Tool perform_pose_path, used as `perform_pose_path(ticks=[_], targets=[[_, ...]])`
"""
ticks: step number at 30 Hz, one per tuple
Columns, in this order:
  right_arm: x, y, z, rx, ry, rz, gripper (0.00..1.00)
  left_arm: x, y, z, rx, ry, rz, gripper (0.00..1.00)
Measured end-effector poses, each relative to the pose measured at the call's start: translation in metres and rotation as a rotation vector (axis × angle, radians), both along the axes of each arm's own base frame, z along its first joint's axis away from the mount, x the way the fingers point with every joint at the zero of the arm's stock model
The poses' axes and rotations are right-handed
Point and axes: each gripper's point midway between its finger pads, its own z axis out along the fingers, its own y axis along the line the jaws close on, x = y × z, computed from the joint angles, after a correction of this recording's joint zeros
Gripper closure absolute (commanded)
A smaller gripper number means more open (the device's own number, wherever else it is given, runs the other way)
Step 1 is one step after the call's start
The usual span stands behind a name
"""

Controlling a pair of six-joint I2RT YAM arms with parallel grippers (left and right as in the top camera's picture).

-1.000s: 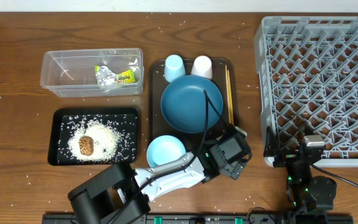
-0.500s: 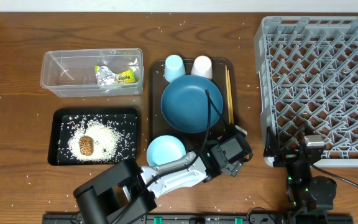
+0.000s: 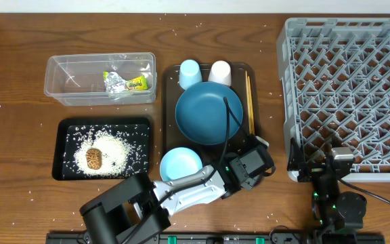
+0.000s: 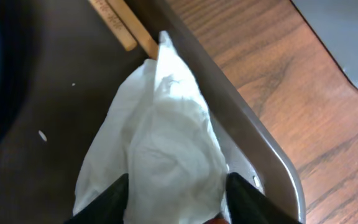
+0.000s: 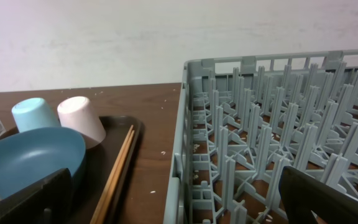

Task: Sort waste into correct bins and load items into the dishwasher rack
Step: 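Lower the left gripper onto the white tissue and close on it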

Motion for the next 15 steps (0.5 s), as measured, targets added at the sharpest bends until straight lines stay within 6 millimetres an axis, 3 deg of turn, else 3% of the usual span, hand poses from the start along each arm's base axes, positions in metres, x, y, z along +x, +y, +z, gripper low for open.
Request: perform_pose_path(ticks=[5,10,15], targets=[[0.0000,0.0000,-0.0001,0.000,0.000,0.000,0.01,0.0003,0.0003,0.0000,0.002,-0.002,-0.001,0.61],[0.0000,0.0000,-0.0001,0.000,0.000,0.000,0.01,0.0003,0.0002,0.0001,0.000,-0.001,0.002,0.85],[0.0000,-0.0001,0.0000,0.000,0.000,0.000,0.01,0.0003,0.0002,0.0001,0.001,-0.002,0.001,0.94]])
